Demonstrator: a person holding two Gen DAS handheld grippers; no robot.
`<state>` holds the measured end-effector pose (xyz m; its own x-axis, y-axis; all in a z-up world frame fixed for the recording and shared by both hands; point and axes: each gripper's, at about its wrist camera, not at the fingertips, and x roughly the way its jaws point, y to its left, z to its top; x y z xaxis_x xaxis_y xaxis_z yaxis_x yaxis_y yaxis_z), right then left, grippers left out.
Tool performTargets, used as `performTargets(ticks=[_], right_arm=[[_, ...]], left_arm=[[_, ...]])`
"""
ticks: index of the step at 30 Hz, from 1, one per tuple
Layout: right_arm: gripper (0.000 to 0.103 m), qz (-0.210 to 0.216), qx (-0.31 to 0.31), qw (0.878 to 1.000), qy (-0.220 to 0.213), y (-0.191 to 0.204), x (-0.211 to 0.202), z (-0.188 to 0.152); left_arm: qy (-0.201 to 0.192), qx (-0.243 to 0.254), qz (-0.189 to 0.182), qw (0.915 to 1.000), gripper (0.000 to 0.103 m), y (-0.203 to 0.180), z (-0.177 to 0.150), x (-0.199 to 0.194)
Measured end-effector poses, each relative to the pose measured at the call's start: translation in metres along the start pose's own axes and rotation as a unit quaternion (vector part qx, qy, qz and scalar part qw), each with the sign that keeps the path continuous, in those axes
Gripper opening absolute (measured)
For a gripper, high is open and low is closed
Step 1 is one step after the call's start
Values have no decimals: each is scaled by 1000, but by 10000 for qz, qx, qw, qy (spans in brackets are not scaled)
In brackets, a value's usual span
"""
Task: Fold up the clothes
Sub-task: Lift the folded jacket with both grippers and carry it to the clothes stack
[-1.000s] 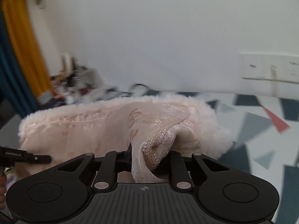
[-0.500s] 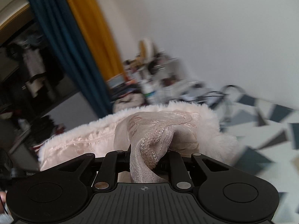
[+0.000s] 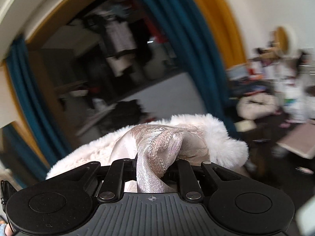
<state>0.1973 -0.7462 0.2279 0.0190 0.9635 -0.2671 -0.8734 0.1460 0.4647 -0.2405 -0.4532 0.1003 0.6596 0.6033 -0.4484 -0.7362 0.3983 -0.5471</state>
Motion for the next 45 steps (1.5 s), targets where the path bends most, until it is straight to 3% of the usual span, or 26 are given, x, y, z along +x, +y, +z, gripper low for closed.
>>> performTargets(ticks=[4, 9, 15, 18, 22, 27, 30, 34, 39, 45], right_arm=[[14, 621, -147, 9974, 319, 57, 82, 2], [14, 1149, -433, 9877, 971, 120, 179, -11], [13, 1285, -691, 9737, 1750, 175, 303, -29], [13, 1267, -666, 9710, 1916, 182, 363, -36], [13, 1137, -464, 9703, 2083, 182, 447, -38], [13, 859, -446, 9764, 1928, 183, 528, -14], [13, 563, -306, 9827, 1735, 184, 554, 0], [13, -61, -65, 9911, 1331, 168, 575, 6], [13, -1171, 452, 9887, 823, 170, 596, 0], [13, -2250, 1161, 9669, 323, 198, 635, -18]], left_arm=[[-344, -342, 543, 9973, 8, 55, 22, -26], [-319, -1015, 1191, 9872, 8, 126, 27, -21], [-39, -1468, 1603, 9761, 8, 193, 50, 50], [113, -1446, 1672, 9752, 8, 225, 87, 98], [411, -1541, 1627, 9737, 8, 267, 145, 128], [862, -841, 1552, 9805, 8, 281, 235, 203], [1143, -245, 1341, 9840, 8, 270, 282, 256], [1620, 539, 872, 9815, 8, 259, 329, 335], [2244, 1573, 20, 9617, 8, 253, 366, 411], [2790, 2306, -648, 9299, 8, 266, 402, 456]])
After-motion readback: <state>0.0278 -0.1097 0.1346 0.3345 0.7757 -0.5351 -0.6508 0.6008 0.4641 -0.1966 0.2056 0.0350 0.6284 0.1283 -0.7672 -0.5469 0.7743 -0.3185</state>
